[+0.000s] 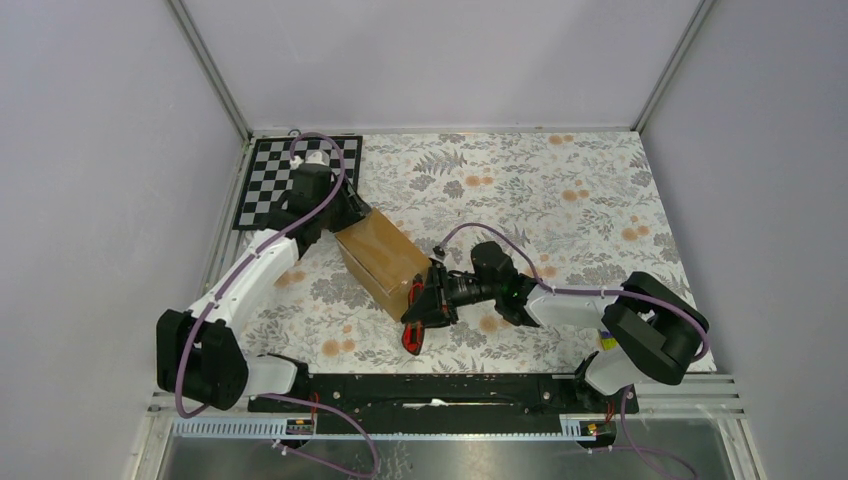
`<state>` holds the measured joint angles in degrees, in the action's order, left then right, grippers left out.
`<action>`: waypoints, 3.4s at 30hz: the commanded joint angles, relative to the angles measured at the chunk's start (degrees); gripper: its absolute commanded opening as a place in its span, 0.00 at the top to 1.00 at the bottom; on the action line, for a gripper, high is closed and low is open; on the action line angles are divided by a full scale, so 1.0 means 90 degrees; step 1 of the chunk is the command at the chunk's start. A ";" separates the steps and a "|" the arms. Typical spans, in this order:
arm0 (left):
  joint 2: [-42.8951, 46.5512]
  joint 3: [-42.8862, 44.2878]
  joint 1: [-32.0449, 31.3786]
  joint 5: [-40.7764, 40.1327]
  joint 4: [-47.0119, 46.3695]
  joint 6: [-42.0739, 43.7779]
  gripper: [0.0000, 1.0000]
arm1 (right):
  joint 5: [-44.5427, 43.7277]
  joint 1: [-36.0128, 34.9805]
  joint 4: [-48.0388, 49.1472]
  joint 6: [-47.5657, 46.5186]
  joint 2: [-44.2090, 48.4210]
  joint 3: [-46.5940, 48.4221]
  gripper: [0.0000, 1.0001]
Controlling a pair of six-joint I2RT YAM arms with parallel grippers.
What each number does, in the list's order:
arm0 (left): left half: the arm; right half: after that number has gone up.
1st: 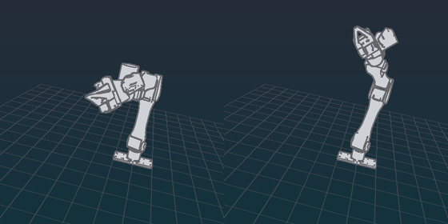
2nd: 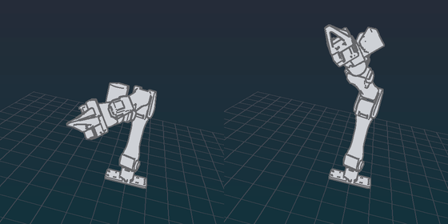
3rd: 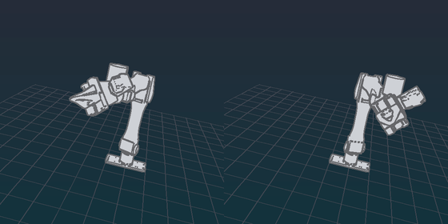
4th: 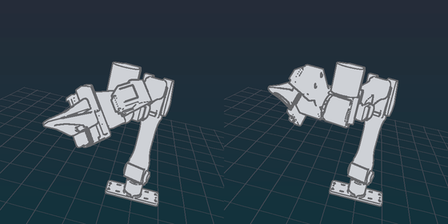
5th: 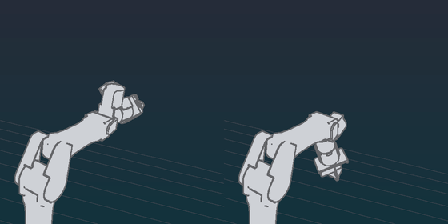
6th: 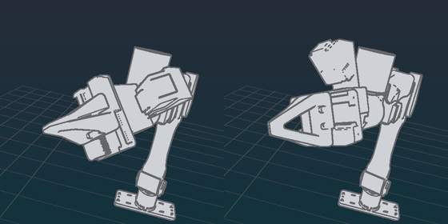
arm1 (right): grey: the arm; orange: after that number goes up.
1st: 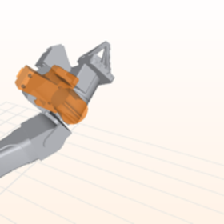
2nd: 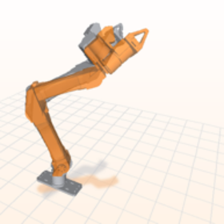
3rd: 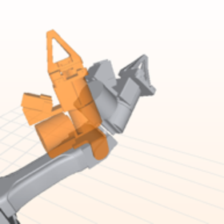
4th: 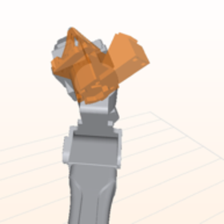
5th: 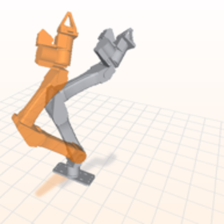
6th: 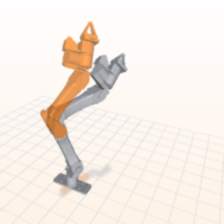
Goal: Unpack the express box
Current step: Cut the express box at the center of the board.
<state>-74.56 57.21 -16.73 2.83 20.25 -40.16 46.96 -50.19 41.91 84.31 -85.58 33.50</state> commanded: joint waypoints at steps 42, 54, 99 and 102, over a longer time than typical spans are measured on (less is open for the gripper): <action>0.2586 -0.1844 -0.0732 0.1784 -0.0058 -0.1818 0.25 | 0.1018 0.0226 0.0392 -0.0447 -0.0135 0.0396 1.00; 0.2604 -0.1971 -0.1342 0.1127 -0.0190 -0.2563 0.44 | 0.1252 0.0112 -0.0266 -0.0962 -0.0117 0.0586 1.00; 0.2314 -0.1205 -0.1666 0.0448 0.0782 -0.1973 0.39 | 0.1121 0.0138 -0.2156 -0.2166 0.1028 0.0274 1.00; 0.2240 -0.1145 -0.1666 0.0555 0.0789 -0.1918 0.37 | 0.0928 0.0141 -0.3143 -0.2810 0.0994 0.0624 1.00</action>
<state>-53.63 43.66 -31.46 6.11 30.35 -58.76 53.71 -48.34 19.88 66.02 -78.15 35.24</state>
